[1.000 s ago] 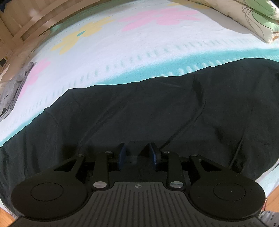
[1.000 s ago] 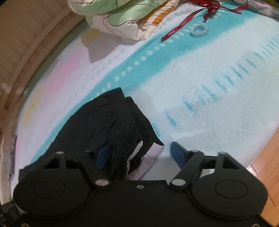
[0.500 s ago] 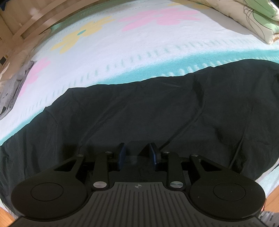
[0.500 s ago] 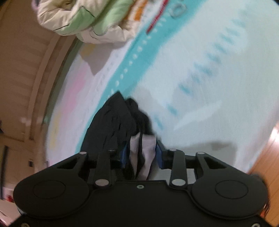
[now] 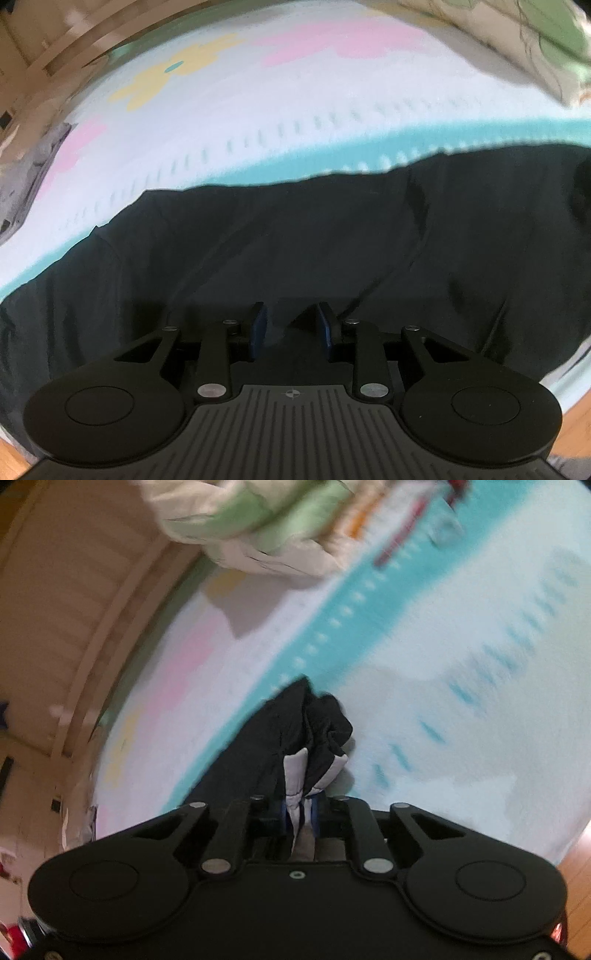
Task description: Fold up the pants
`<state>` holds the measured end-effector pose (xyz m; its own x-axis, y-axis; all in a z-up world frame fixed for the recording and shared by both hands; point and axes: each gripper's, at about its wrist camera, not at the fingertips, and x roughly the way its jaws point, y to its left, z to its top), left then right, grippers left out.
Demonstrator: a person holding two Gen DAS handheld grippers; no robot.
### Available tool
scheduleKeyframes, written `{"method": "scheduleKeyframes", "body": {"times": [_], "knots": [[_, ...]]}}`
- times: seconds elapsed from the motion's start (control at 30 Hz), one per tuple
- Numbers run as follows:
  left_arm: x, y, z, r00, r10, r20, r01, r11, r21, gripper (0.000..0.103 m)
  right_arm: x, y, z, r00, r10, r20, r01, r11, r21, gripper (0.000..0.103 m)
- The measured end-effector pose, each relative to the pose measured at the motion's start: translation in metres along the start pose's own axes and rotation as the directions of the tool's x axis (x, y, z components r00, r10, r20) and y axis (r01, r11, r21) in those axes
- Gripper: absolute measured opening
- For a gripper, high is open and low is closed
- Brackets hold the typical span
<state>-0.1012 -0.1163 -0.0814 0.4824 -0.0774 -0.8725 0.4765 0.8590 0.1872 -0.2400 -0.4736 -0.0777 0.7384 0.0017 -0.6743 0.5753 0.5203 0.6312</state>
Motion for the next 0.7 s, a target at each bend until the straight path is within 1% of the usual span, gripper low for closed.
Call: {"method": "scheduleKeyframes", "body": {"times": [0.07, 0.17, 0.23, 0.3, 0.37, 0.43, 0.47, 0.57, 0.63, 0.7], "knots": [[-0.005, -0.001, 0.005, 1.000, -0.016, 0.025, 0.016, 1.000, -0.015, 0.028, -0.011, 0.020, 0.001, 1.000, 0.011, 0.030, -0.009, 0.998, -0.070, 0.020], [-0.006, -0.010, 0.011, 0.998, -0.029, 0.049, 0.030, 0.999, -0.011, 0.028, -0.022, 0.053, 0.001, 0.997, 0.062, 0.053, -0.054, 0.987, -0.149, 0.020], [0.001, -0.016, 0.012, 0.999, -0.040, 0.028, 0.040, 0.999, -0.007, 0.028, -0.027, 0.078, -0.001, 0.993, 0.102, 0.057, -0.089, 0.975, -0.204, 0.020], [0.016, -0.021, 0.011, 0.997, -0.062, -0.044, 0.063, 0.998, 0.010, 0.029, -0.028, 0.102, -0.006, 0.990, 0.131, 0.045, -0.116, 0.960, -0.256, 0.020], [0.015, -0.022, 0.008, 0.999, -0.048, -0.021, 0.049, 0.999, 0.023, 0.029, -0.027, 0.122, -0.012, 0.988, 0.155, 0.025, -0.142, 0.947, -0.288, 0.020], [0.009, -0.018, 0.007, 0.998, -0.050, -0.026, 0.051, 0.998, 0.032, 0.029, -0.022, 0.143, -0.019, 0.981, 0.192, 0.003, -0.181, 0.933, -0.311, 0.020], [0.005, -0.011, 0.005, 0.998, -0.059, -0.017, 0.060, 0.998, 0.017, 0.029, -0.019, 0.153, -0.022, 0.978, 0.208, -0.010, -0.200, 0.925, -0.322, 0.020], [-0.010, 0.022, 0.000, 0.999, -0.043, 0.002, 0.043, 0.998, -0.056, 0.029, -0.004, 0.184, -0.037, 0.965, 0.253, -0.063, -0.259, 0.899, -0.354, 0.020], [-0.018, 0.053, -0.003, 1.000, -0.027, 0.007, 0.028, 0.991, -0.132, 0.029, 0.008, 0.204, -0.047, 0.956, 0.278, -0.097, -0.294, 0.878, -0.377, 0.020], [-0.025, 0.090, -0.008, 1.000, 0.005, 0.001, -0.004, 0.975, -0.221, 0.029, 0.023, 0.221, -0.059, 0.945, 0.296, -0.140, -0.327, 0.863, -0.385, 0.020]]}}
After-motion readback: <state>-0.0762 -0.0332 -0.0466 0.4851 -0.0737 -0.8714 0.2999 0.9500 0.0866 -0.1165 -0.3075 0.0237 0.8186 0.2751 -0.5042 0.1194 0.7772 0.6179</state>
